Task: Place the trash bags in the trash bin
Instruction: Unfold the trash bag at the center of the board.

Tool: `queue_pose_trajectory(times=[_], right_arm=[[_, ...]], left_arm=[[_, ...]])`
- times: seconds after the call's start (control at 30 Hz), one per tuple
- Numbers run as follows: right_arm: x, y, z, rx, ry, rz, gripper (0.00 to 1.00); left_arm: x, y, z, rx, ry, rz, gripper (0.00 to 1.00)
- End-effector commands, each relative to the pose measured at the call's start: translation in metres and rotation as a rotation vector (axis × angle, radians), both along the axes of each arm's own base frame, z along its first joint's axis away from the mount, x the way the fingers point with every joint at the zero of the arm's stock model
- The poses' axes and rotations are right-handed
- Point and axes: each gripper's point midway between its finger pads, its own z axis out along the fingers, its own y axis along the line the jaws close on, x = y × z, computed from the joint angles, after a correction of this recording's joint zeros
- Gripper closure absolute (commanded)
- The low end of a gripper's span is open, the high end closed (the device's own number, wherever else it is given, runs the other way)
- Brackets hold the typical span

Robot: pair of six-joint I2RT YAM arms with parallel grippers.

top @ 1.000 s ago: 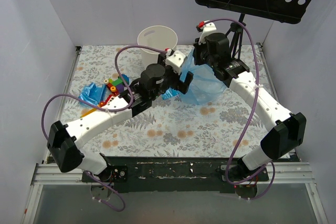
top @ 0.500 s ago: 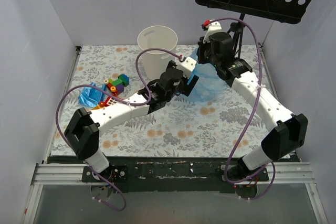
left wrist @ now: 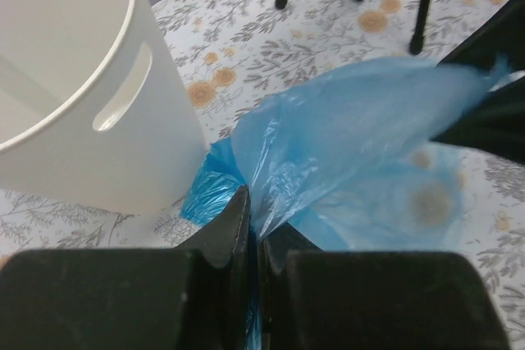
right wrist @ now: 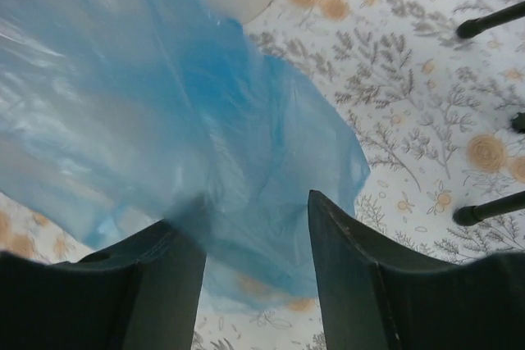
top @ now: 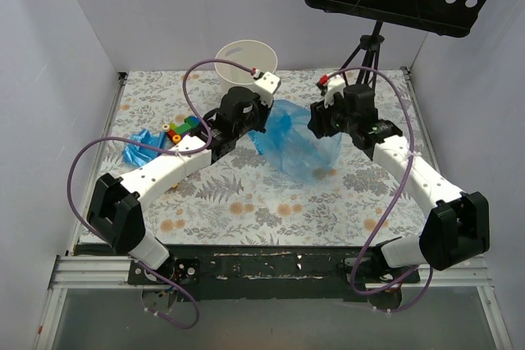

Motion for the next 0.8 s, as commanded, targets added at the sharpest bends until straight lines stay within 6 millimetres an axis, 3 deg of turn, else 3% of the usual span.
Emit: queue_pose_trajectory(times=[0.0, 0.1, 0.2, 0.4, 0.6, 0.67, 0.77], right_arm=[[-0.015, 0.005, -0.011, -0.041, -0.065, 0.125, 0.40], [-0.019, 0.002, -0.028, -0.068, -0.063, 0.139, 0.39], [-0.015, 0.002, -0.031, -0.070, -0.076, 0.135, 0.47], [-0.015, 0.025, 0.014, 0.002, -0.164, 0.238, 0.30], [-0.012, 0.050, 0.043, 0.009, -0.253, 0.282, 0.28], [-0.008, 0.052, 0.045, 0.001, -0.267, 0.271, 0.41], [-0.006, 0.057, 0.049, 0.010, -0.267, 0.289, 0.84]], left_arm=[[-0.024, -0.006, 0.055, -0.110, -0.056, -0.110, 1.00], [-0.032, -0.005, 0.066, -0.132, -0.062, -0.147, 1.00], [-0.036, 0.001, 0.073, -0.123, -0.078, -0.158, 1.00], [-0.038, 0.011, 0.074, -0.096, -0.098, -0.163, 1.00], [-0.043, 0.002, 0.089, -0.107, -0.114, -0.228, 1.00], [-0.044, 0.001, 0.091, -0.102, -0.124, -0.240, 1.00], [-0.040, 0.005, 0.096, -0.096, -0.150, -0.221, 1.00]])
